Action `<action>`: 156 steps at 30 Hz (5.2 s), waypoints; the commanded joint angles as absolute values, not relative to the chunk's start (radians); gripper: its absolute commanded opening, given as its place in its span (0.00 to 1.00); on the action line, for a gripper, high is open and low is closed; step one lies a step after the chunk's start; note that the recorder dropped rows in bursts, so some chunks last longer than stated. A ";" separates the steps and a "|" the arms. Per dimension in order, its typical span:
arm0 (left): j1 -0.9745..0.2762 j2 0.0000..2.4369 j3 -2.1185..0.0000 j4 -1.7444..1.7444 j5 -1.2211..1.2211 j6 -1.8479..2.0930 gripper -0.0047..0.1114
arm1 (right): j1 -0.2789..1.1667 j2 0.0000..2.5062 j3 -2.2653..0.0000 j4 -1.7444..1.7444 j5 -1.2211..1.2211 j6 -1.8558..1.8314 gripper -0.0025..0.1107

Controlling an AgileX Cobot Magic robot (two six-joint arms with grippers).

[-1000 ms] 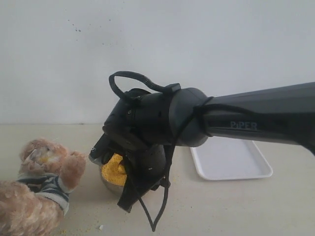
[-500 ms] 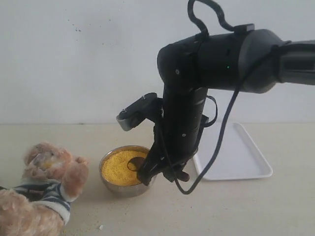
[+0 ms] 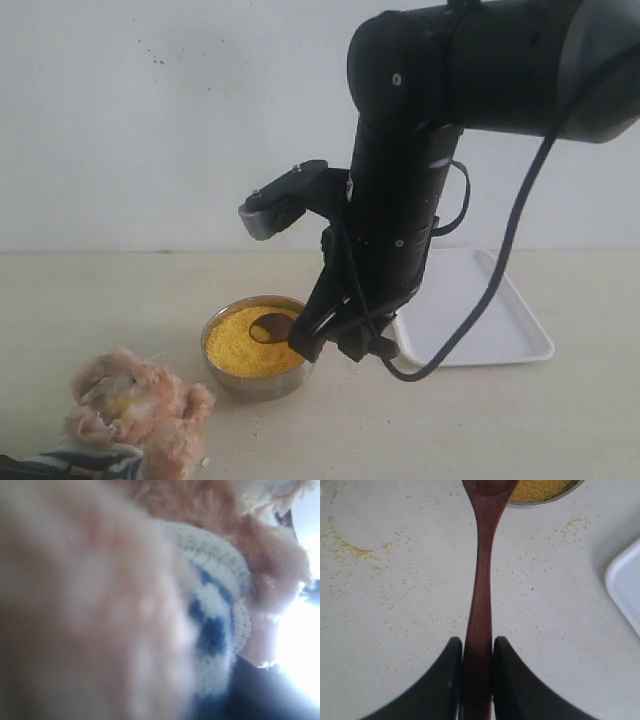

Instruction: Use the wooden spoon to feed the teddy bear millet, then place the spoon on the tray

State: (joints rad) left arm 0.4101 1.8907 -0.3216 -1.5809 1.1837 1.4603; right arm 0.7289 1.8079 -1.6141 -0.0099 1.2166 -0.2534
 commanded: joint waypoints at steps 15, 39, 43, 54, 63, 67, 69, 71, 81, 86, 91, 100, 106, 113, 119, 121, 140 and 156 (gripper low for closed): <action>0.409 1.373 -0.315 -1.610 1.147 1.221 0.07 | 0.726 1.706 -1.618 0.012 1.221 -0.275 0.02; 0.409 1.576 -0.315 -1.503 1.182 1.219 0.07 | 0.910 1.706 -1.618 0.134 1.069 -0.353 0.02; 0.409 1.599 -0.315 -1.496 1.208 1.219 0.07 | 0.996 1.708 -1.618 0.024 0.997 -0.330 0.02; 0.409 1.599 -0.315 -1.507 1.221 1.227 0.07 | 1.047 1.717 -1.618 -0.262 1.054 -0.209 0.02; 0.409 1.599 -0.315 -1.511 1.221 1.232 0.07 | 1.047 1.757 -1.618 -0.246 1.079 -0.209 0.02; 0.409 1.599 -0.315 -1.515 1.221 1.235 0.07 | 1.056 1.777 -1.618 -0.250 1.081 -0.209 0.02; 0.409 1.599 -0.315 -1.526 1.221 1.241 0.07 | 1.069 1.777 -1.618 -0.259 1.076 -0.209 0.02; 0.409 1.599 -0.315 -1.531 1.221 1.243 0.07 | 1.093 1.777 -1.618 -0.296 1.076 -0.209 0.02; 0.409 1.599 -0.315 -1.530 1.221 1.249 0.07 | 1.160 1.779 -1.618 -0.485 1.092 -0.126 0.02; 0.409 1.599 -0.315 -1.528 1.221 1.249 0.07 | 1.164 1.779 -1.618 -0.511 1.104 -0.114 0.02; 0.409 1.599 -0.315 -1.526 1.221 1.249 0.07 | 1.217 1.779 -1.618 -0.597 1.087 -0.103 0.02; 0.409 1.599 -0.315 -1.522 1.221 1.249 0.07 | 1.224 1.815 -1.618 -0.642 1.121 -0.087 0.02; 0.409 1.599 -0.315 -1.528 1.221 1.249 0.07 | 1.270 1.818 -1.618 -0.745 1.123 -0.069 0.02; 0.409 1.599 -0.315 -1.528 1.221 1.249 0.07 | 1.290 1.818 -1.618 -0.782 1.160 -0.057 0.02; 0.409 1.599 -0.315 -1.528 1.221 1.249 0.07 | 1.290 1.829 -1.618 -0.829 1.195 -0.071 0.02; 0.409 1.599 -0.315 -1.528 1.221 1.249 0.07 | 1.290 1.840 -1.618 -0.832 1.218 -0.097 0.02; 0.409 1.599 -0.315 -1.532 1.221 1.249 0.07 | 1.356 1.838 -1.618 -0.954 1.221 0.077 0.02; 0.409 1.599 -0.315 -1.553 1.221 1.288 0.07 | 1.109 1.768 -1.618 -0.643 1.136 -0.031 0.02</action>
State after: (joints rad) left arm 0.4101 1.5987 -0.3144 -1.5390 1.1873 1.2761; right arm 1.1710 1.7946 -1.6141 -0.8132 1.1630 0.0316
